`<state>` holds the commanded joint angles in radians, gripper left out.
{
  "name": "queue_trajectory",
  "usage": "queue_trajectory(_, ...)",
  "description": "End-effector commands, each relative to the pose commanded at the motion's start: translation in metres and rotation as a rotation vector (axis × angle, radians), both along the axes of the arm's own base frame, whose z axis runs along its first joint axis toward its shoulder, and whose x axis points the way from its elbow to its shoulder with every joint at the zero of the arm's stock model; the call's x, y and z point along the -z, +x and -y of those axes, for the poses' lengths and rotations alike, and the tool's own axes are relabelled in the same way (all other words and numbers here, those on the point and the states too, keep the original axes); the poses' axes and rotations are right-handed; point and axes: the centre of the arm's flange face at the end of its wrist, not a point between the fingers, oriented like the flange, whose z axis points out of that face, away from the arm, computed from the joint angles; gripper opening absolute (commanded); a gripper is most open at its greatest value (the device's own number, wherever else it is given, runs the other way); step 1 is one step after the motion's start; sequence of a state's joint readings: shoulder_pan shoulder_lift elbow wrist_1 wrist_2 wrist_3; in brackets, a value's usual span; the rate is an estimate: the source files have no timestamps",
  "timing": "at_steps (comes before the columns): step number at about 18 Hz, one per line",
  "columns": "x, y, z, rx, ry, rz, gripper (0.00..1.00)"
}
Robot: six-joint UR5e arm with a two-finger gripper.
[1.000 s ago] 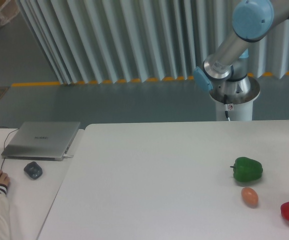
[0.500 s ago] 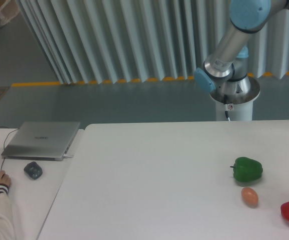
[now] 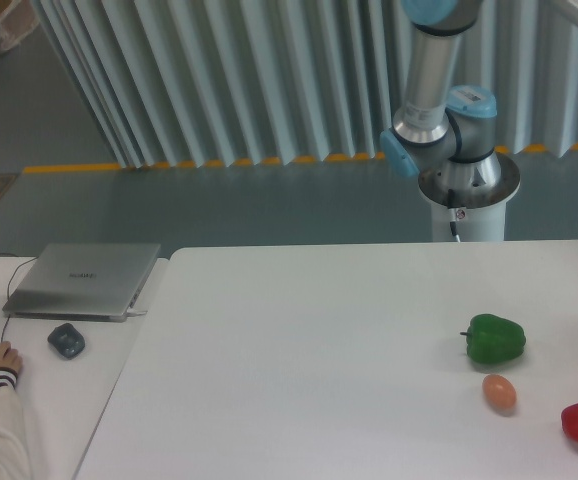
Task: Place the triangular bread on the table
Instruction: 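Lower the triangular orange bread onto the table beside the green pepper and open, then lift the open gripper up off the bread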
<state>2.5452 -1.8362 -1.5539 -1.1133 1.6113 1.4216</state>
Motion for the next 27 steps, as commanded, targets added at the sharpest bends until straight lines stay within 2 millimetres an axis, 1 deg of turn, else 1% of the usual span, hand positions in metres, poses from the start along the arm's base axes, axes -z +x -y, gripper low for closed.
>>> queue_trajectory(1, 0.003, 0.015, -0.009, 0.054, -0.091, -0.025, 0.00)
queue_trajectory(2, 0.010, 0.028, -0.014, 0.091, -0.169, -0.042, 0.00)
queue_trajectory(3, 0.018, 0.038, -0.016, 0.119, -0.228, -0.049, 0.00)
queue_trajectory(4, 0.029, 0.049, -0.013, 0.156, -0.292, -0.045, 0.00)
queue_trajectory(5, 0.034, 0.052, -0.010, 0.178, -0.330, -0.036, 0.00)
queue_trajectory(6, 0.042, 0.061, -0.009, 0.203, -0.378, -0.018, 0.00)
queue_trajectory(7, 0.050, 0.072, -0.012, 0.230, -0.428, -0.014, 0.00)
queue_trajectory(9, 0.065, 0.085, -0.010, 0.252, -0.482, -0.008, 0.00)
queue_trajectory(10, 0.069, 0.086, -0.009, 0.253, -0.486, -0.002, 0.07)
queue_trajectory(11, 0.072, 0.087, -0.009, 0.257, -0.485, 0.007, 0.67)
queue_trajectory(12, 0.072, 0.086, -0.010, 0.255, -0.479, 0.006, 1.00)
queue_trajectory(13, 0.068, 0.084, -0.011, 0.252, -0.469, 0.004, 1.00)
queue_trajectory(16, 0.065, 0.080, -0.011, 0.236, -0.425, 0.020, 1.00)
queue_trajectory(17, 0.055, 0.070, -0.009, 0.222, -0.382, 0.013, 1.00)
queue_trajectory(18, 0.040, 0.065, -0.017, 0.205, -0.284, 0.032, 1.00)
queue_trajectory(19, 0.022, 0.049, -0.017, 0.182, -0.181, 0.067, 1.00)
queue_trajectory(20, 0.011, 0.039, -0.014, 0.167, -0.116, 0.098, 1.00)
queue_trajectory(21, 0.004, 0.032, -0.011, 0.167, -0.080, 0.128, 1.00)
queue_trajectory(22, -0.002, 0.024, -0.006, 0.168, -0.078, 0.140, 1.00)
queue_trajectory(24, -0.016, 0.018, -0.005, 0.268, -0.112, 0.175, 1.00)
queue_trajectory(25, -0.012, 0.005, -0.005, 0.352, -0.126, 0.193, 1.00)
queue_trajectory(27, -0.010, -0.001, -0.007, 0.421, -0.130, 0.194, 1.00)
